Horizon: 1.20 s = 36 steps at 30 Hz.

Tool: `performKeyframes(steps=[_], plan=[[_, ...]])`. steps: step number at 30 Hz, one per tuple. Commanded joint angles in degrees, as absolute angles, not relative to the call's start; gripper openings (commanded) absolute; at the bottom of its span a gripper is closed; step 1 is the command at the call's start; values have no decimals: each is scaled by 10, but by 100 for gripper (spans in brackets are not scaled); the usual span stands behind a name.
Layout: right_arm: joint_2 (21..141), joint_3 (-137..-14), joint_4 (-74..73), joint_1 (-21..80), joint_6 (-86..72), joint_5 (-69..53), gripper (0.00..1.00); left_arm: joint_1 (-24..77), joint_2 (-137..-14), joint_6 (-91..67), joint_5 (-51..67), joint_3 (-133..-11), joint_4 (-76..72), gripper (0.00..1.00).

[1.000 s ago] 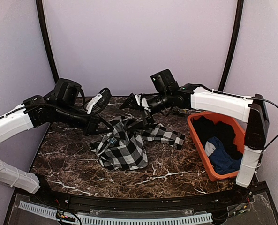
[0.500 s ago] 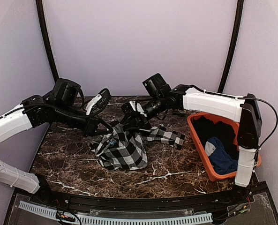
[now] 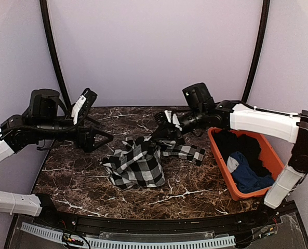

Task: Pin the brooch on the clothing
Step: Pick up the crumped clothing from the center of the board.

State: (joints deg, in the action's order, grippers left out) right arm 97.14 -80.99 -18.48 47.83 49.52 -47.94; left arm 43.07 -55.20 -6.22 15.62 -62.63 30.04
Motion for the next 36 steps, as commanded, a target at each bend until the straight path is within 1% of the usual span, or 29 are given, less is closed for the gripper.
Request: performKeyframes(steps=[1, 5, 9, 14, 16, 20, 23, 25, 28, 31, 34, 36], plan=[[872, -726, 12, 441, 390, -489, 0, 373, -528, -55, 131, -576, 276, 99], [850, -708, 12, 426, 369, -469, 0, 350, -571, -13, 147, -561, 282, 99], [835, -700, 12, 413, 354, -468, 0, 350, -628, 56, 167, -587, 313, 99], [821, -694, 29, 400, 335, -474, 0, 350, -669, 125, 181, -608, 310, 97], [820, -696, 32, 397, 329, -471, 0, 351, -678, 139, 204, -613, 310, 94], [822, -699, 35, 395, 328, -460, 0, 365, -683, 143, 275, -597, 306, 92], [823, -699, 40, 393, 329, -458, 0, 380, -682, 131, 262, -560, 268, 91], [824, -700, 40, 392, 330, -460, 0, 382, -695, 122, 237, -551, 259, 89], [824, -701, 42, 390, 331, -459, 0, 382, -732, 119, 215, -559, 267, 82], [823, -701, 43, 389, 332, -459, 0, 382, -768, 127, 213, -584, 284, 78], [824, -700, 44, 388, 333, -460, 0, 382, -783, 125, 215, -593, 276, 76], [823, -699, 44, 387, 333, -459, 0, 382, -793, 122, 222, -600, 270, 73]])
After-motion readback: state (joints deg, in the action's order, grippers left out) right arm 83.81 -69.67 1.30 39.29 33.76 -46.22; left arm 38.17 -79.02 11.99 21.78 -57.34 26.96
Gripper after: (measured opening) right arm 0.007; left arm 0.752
